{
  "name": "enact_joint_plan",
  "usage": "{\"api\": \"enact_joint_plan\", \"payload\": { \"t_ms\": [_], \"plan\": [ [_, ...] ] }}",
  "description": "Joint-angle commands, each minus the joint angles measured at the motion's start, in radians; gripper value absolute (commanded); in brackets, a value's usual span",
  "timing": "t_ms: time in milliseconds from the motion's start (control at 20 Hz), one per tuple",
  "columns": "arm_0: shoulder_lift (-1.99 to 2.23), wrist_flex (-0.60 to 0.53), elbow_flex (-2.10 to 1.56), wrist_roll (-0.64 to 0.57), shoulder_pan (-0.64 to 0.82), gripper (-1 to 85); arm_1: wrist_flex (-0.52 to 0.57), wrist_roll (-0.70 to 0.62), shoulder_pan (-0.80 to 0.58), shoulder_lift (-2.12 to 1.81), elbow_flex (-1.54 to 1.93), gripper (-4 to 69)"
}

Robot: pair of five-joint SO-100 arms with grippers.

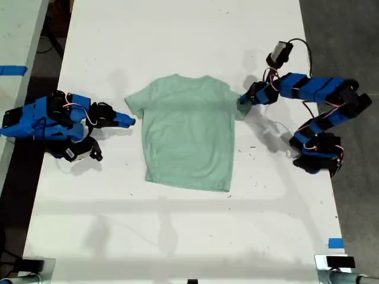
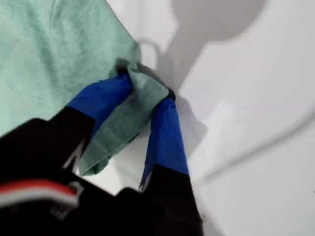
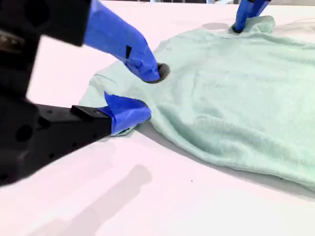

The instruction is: Fold t shirt

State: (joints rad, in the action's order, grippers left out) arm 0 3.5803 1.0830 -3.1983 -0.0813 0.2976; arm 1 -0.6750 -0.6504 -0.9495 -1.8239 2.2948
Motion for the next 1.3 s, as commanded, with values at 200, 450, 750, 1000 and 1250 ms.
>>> {"api": "enact_joint_plan", "payload": {
  "t_ms": [200,450,750,1000,1250],
  "plan": [
    [0.006,-0.005,-0.009,0.002,-0.008,9.4,-0.184,0.02,0.118,-0.097,-0.202,1.5],
    [0.006,-0.005,-0.009,0.002,-0.008,9.4,-0.333,0.018,0.316,-0.141,-0.548,1.5],
    [0.006,-0.005,-0.009,0.002,-0.008,9.4,-0.173,0.081,0.511,0.155,-0.761,1.8],
    [0.006,-0.005,-0.009,0.002,-0.008,9.4,-0.114,0.13,0.607,0.543,-0.98,3.2],
    [0.006,-0.005,-0.009,0.002,-0.008,9.4,-0.216,0.106,0.658,0.546,-1.126,24.3]
  ]
}}
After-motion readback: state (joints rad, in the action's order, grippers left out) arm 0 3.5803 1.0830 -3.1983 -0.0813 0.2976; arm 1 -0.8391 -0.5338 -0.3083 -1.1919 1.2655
